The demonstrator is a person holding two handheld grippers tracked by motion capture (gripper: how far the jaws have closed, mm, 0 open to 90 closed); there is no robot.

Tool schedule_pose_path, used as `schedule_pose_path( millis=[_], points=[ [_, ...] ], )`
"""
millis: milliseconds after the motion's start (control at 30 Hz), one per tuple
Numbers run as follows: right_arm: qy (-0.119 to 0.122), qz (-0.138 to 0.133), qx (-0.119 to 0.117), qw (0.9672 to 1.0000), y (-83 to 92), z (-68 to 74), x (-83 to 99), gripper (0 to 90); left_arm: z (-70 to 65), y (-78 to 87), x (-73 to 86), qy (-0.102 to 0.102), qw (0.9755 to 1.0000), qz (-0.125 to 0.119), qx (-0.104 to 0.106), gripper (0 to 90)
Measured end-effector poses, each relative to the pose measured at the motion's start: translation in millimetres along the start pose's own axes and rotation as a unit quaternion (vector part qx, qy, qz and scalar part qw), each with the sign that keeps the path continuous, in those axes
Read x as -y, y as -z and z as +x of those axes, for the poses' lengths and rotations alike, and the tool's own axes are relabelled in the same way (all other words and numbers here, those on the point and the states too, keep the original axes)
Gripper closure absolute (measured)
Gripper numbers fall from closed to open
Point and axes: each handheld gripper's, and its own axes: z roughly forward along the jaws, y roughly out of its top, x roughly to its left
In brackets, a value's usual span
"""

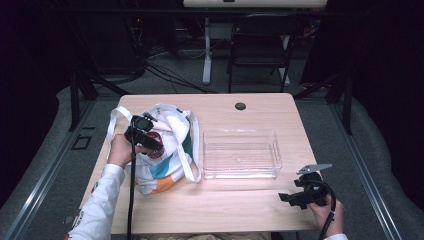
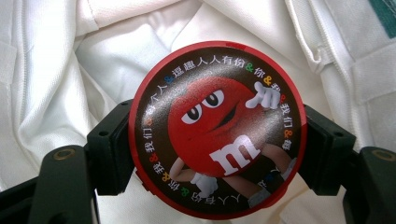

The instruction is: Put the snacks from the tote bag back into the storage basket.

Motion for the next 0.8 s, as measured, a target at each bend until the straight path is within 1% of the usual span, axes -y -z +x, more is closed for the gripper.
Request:
schedule_pose_path(
  millis=[167, 233, 267, 333, 400, 467, 500, 667, 733, 800],
  points=[
    [0.000, 0.001, 0.003, 1.0000, -0.3, -0.2, -0.2, 12.3, -2.3, 3.1, -2.4, -0.003, 1.0000, 0.002, 0.001, 25.5],
    [0.002, 0.003, 0.001, 1.0000, -0.2, -0.5, -0.5, 12.3, -3.8, 4.0, -4.4, 0.000, 1.0000, 0.000, 0.000, 25.5],
    [0.001, 0.001, 0.004, 1.0000, -0.5, -0.2, -0.5, 12.4, -5.1, 4.9, -5.9, -0.001, 1.0000, 0.000, 0.000, 25.5],
    [0.001, 0.002, 0.003, 1.0000, -0.3, 0.0, -0.7, 12.5, -8.0, 6.9, -8.9, -0.005, 1.0000, -0.003, 0.002, 25.5],
    [0.005, 0.006, 0.005, 1.0000, 0.2, -0.4, -0.8, 12.5, -8.9, 8.3, -10.2, -0.007, 1.0000, -0.002, 0.001, 25.6],
    [0.002, 0.001, 0.000, 1.0000, 0.0, -0.5, -0.5, 12.7, -10.4, 11.9, -13.0, -0.015, 0.9999, -0.002, -0.001, 25.5],
    [0.000, 0.000, 0.003, 1.0000, -0.2, -0.3, -0.4, 12.7, -11.5, 13.9, -14.4, -0.016, 0.9998, -0.006, -0.004, 25.5],
    [0.003, 0.004, 0.002, 1.0000, 0.2, 0.0, -0.9, 12.8, -14.9, 27.7, -22.1, -0.020, 0.9996, -0.017, -0.012, 25.5],
    [0.005, 0.006, 0.006, 1.0000, 0.4, -0.3, -0.9, 12.8, -16.7, 35.5, -26.0, -0.024, 0.9994, -0.023, -0.012, 25.6],
    [0.002, 0.003, 0.003, 1.0000, 0.2, 0.0, -0.8, 12.8, -16.9, 38.0, -27.3, -0.027, 0.9993, -0.023, -0.010, 25.5]
  ],
)
